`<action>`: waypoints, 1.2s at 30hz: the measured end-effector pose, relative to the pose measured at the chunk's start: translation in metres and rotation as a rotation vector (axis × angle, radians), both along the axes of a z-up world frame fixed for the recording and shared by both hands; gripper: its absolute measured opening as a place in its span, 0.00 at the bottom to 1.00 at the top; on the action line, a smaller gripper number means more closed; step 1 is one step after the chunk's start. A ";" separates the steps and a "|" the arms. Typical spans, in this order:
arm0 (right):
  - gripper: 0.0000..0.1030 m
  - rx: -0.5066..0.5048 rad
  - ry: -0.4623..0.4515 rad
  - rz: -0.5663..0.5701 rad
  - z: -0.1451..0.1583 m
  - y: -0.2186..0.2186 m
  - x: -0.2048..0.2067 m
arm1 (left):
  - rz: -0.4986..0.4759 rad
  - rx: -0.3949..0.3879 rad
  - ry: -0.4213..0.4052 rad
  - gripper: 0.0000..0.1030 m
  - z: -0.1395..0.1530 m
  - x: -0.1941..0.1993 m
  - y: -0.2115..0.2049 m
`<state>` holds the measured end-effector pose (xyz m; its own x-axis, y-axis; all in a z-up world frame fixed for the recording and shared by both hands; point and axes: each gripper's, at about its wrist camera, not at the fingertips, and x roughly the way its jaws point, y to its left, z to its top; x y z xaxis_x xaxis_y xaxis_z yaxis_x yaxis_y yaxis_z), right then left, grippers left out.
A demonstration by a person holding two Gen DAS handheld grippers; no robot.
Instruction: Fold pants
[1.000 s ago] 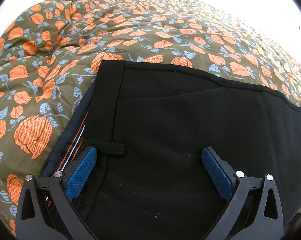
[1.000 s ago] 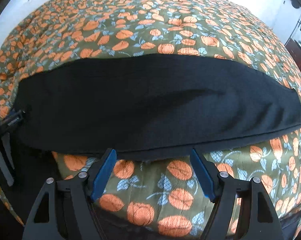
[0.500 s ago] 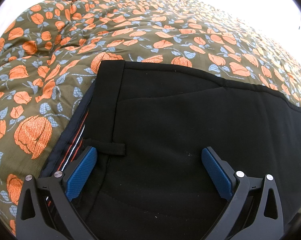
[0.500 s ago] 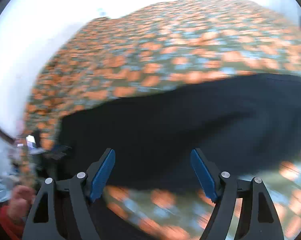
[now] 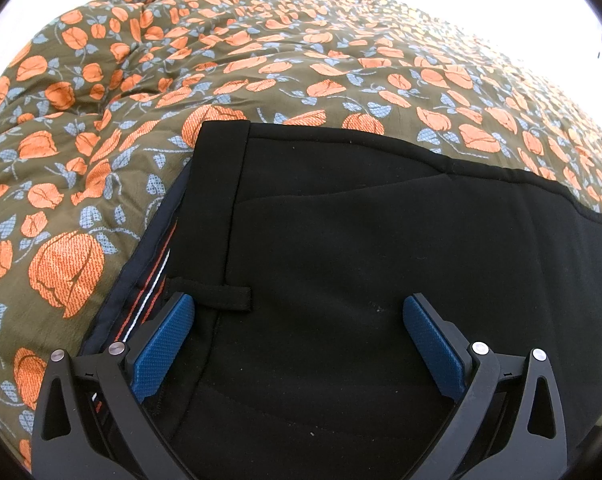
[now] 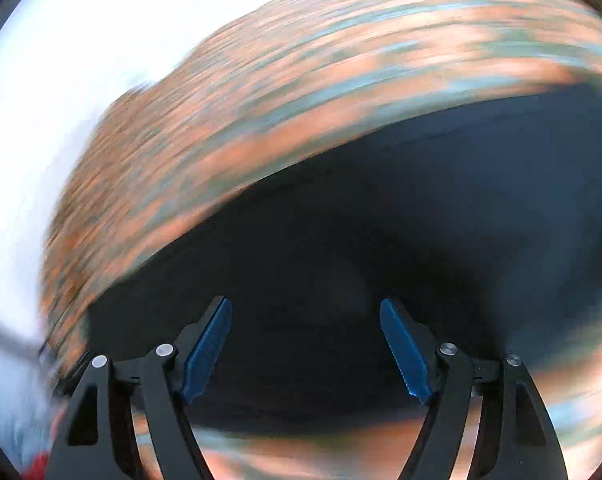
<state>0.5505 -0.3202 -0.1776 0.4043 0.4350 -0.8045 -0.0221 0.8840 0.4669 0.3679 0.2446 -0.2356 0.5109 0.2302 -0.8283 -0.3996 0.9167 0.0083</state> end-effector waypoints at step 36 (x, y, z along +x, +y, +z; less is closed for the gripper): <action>0.82 0.011 0.079 0.001 0.089 0.019 -0.350 | -0.256 -0.304 0.188 0.98 0.037 -0.197 -0.098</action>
<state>0.2009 -0.3010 -0.0882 0.3394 0.4446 -0.8290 0.0145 0.8787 0.4772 0.1709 0.1463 -0.1984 0.3539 -0.1525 -0.9228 -0.1764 0.9580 -0.2260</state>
